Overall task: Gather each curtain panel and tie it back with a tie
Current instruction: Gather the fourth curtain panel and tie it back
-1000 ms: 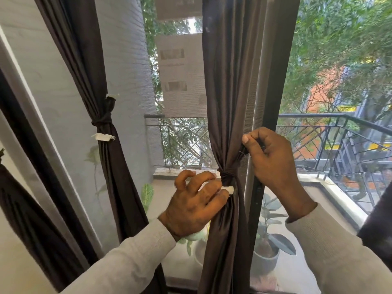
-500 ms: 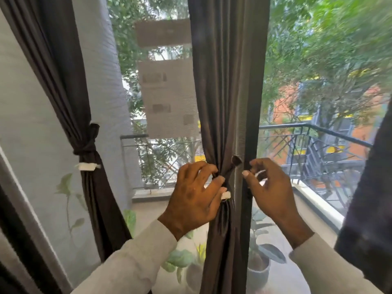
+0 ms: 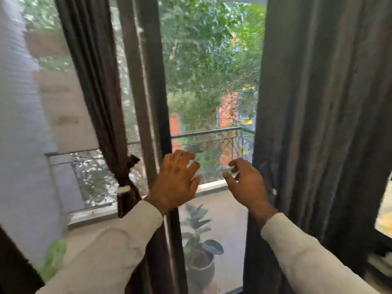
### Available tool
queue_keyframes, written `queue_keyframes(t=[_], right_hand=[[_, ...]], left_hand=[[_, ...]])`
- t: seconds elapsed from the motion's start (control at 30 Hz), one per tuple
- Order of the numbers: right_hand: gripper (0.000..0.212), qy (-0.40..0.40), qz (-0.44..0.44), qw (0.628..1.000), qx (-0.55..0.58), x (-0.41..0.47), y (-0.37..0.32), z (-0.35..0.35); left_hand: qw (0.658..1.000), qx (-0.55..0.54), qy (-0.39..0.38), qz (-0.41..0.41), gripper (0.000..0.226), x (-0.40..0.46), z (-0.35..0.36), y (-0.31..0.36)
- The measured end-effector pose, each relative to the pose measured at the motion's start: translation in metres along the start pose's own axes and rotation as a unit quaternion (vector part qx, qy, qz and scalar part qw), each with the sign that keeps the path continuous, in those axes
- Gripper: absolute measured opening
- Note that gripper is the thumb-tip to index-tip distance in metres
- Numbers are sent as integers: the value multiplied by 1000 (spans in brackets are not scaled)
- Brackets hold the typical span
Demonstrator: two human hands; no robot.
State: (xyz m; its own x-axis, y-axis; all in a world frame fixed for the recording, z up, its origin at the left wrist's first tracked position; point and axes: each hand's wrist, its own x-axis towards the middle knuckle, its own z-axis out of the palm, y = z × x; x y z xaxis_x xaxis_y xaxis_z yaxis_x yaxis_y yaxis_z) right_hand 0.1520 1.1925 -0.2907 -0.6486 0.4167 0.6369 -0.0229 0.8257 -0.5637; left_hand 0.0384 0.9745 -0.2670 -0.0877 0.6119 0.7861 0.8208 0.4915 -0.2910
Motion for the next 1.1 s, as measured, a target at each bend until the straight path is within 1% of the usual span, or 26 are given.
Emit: queue_keyframes(t=[0.1, 0.17, 0.23, 0.33, 0.47, 0.6, 0.73, 0.83, 1.0, 1.1], right_hand=[[28, 6, 5, 999, -42, 11, 37, -55], [28, 4, 24, 997, -69, 21, 57, -92], [29, 15, 30, 996, -84, 37, 72, -122], [30, 29, 27, 992, -119, 68, 89, -162], [32, 66, 14, 987, -148, 119, 98, -199], [31, 97, -14, 981, -166, 173, 91, -215], [25, 146, -43, 974, -169, 231, 77, -222], [22, 188, -63, 968, -154, 274, 61, -224], [27, 238, -74, 961, -121, 344, 32, -239], [29, 269, -76, 956, -87, 383, 14, -252]], left_hand=[[1000, -9, -10, 1, 31, 42, 35, 42], [1000, -18, -19, -6, 35, 75, 51, 70], [999, -29, -20, -16, 38, 110, 62, 89], [999, -32, -7, -9, 42, 172, 73, 104], [998, -21, 38, -40, 38, 261, 72, 106], [990, -22, 106, -86, 35, 347, 57, 101], [977, -20, 169, -131, 41, 420, 39, 88], [968, -11, 185, -167, 49, 460, 33, 75], [966, 25, 197, -167, 47, 508, 28, 56], [959, 61, 232, -151, 41, 527, 20, 42]])
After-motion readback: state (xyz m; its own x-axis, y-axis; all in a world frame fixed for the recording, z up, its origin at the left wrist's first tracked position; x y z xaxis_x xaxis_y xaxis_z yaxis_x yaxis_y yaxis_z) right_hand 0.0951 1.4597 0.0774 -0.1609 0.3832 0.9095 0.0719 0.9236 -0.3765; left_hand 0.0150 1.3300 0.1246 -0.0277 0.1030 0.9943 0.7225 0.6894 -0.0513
